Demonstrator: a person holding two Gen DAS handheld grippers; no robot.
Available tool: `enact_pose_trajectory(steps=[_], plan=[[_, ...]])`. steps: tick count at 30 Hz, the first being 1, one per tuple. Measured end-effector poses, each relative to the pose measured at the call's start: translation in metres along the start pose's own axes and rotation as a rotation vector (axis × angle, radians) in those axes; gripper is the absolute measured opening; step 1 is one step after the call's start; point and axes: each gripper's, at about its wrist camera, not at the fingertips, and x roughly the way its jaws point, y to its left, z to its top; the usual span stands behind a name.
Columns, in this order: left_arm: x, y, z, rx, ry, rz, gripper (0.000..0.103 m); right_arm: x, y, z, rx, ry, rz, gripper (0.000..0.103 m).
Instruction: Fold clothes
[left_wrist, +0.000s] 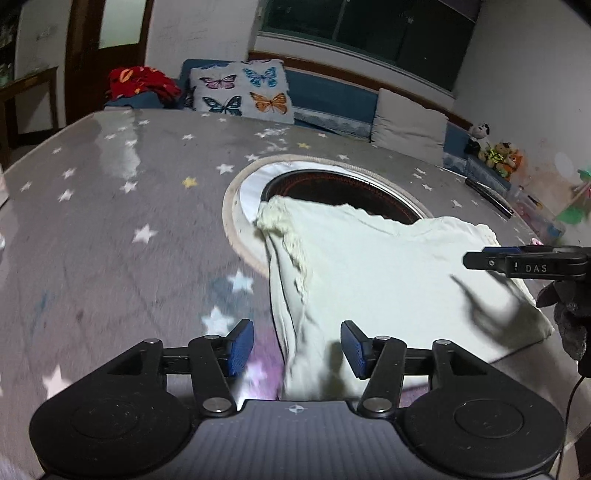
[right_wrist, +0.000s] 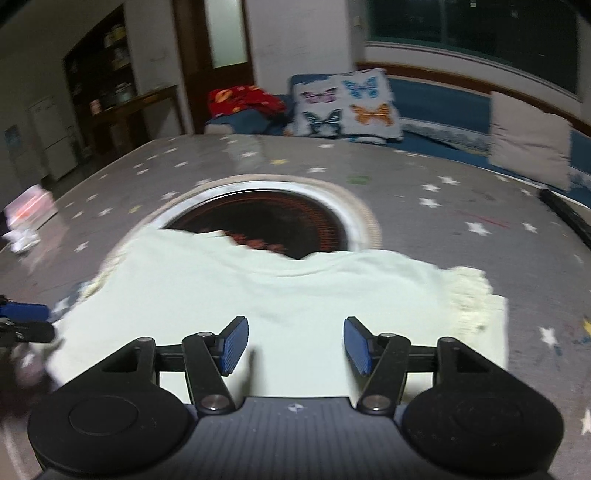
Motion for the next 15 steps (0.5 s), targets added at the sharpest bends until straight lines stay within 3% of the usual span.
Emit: enact_pose_trajectory(steps=[4, 7, 10, 15], plan=[[0.002, 0.000, -0.006, -0.042, 0.017, -0.008, 0.053, -0.001, 0.028, 0.008, -0.045, 0.017, 0.065, 0.059], [0.004, 0.001, -0.007, -0.071, 0.021, -0.031, 0.031, -0.001, 0.051, 0.015, -0.086, 0.029, 0.112, 0.059], [0.000, -0.001, -0.007, -0.089, 0.004, -0.059, 0.016, 0.001, 0.068, 0.022, -0.109, 0.046, 0.152, 0.059], [-0.013, -0.012, -0.001, -0.072, -0.063, -0.094, 0.013, 0.008, 0.099, 0.038, -0.138, 0.076, 0.214, 0.059]])
